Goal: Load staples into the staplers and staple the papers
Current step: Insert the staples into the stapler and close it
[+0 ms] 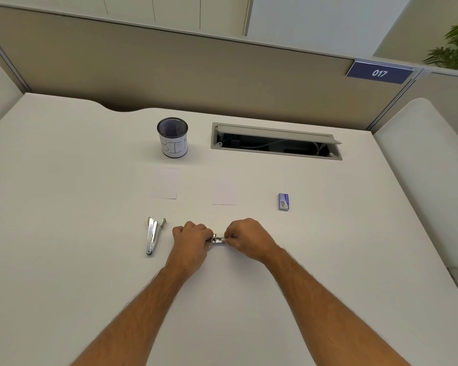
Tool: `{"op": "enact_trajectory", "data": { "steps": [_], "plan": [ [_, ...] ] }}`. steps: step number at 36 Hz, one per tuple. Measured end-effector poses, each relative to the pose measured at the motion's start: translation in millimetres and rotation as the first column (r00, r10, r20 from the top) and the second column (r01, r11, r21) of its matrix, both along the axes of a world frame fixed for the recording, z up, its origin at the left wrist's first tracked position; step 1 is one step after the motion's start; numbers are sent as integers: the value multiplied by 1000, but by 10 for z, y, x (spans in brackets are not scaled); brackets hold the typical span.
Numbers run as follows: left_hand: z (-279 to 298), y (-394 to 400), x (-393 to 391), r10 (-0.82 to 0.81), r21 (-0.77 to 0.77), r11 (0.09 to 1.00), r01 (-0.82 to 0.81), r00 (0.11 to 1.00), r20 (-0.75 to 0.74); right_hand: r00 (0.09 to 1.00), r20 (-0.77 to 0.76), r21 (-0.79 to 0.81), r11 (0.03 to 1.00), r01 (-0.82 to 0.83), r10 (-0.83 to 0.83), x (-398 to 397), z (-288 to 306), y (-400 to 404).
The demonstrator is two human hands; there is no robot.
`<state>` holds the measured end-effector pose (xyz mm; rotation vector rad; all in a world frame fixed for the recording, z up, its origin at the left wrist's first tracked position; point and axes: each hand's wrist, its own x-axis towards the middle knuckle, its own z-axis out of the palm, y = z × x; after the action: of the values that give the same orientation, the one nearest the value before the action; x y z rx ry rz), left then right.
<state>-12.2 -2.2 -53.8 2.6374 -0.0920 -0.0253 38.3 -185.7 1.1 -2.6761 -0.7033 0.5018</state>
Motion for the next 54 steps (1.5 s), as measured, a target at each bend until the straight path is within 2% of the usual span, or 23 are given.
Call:
{"op": "enact_trajectory", "data": {
  "steps": [14, 23, 26, 32, 41, 54],
  "plan": [
    [31, -7, -15, 6, -3, 1000, -6, 1000, -5, 1000, 11, 2, 1000, 8, -8, -10, -37, -5],
    [80, -23, -21, 2, 20, 1000, -2, 1000, -28, 1000, -17, 80, 997, 17, -16, -46, -67, -25],
    [79, -20, -23, 6, 11, 1000, -5, 999, -32, 999, -36, 117, 993, -19, 24, -78, -82, -20],
    [42, -4, -21, 7, 1, 1000, -7, 1000, -14, 997, -28, 78, 994, -72, 74, -80, -78, -3],
    [72, -15, -5, 11, 12, 1000, -11, 1000, -13, 999, 29, 67, 997, -39, 38, -79, -88, -100],
    [132, -47, 1, 26, 25, 999, -24, 996, -84, 996, 18, 111, 990, 84, -87, -89, -64, -291]
  ]
}}
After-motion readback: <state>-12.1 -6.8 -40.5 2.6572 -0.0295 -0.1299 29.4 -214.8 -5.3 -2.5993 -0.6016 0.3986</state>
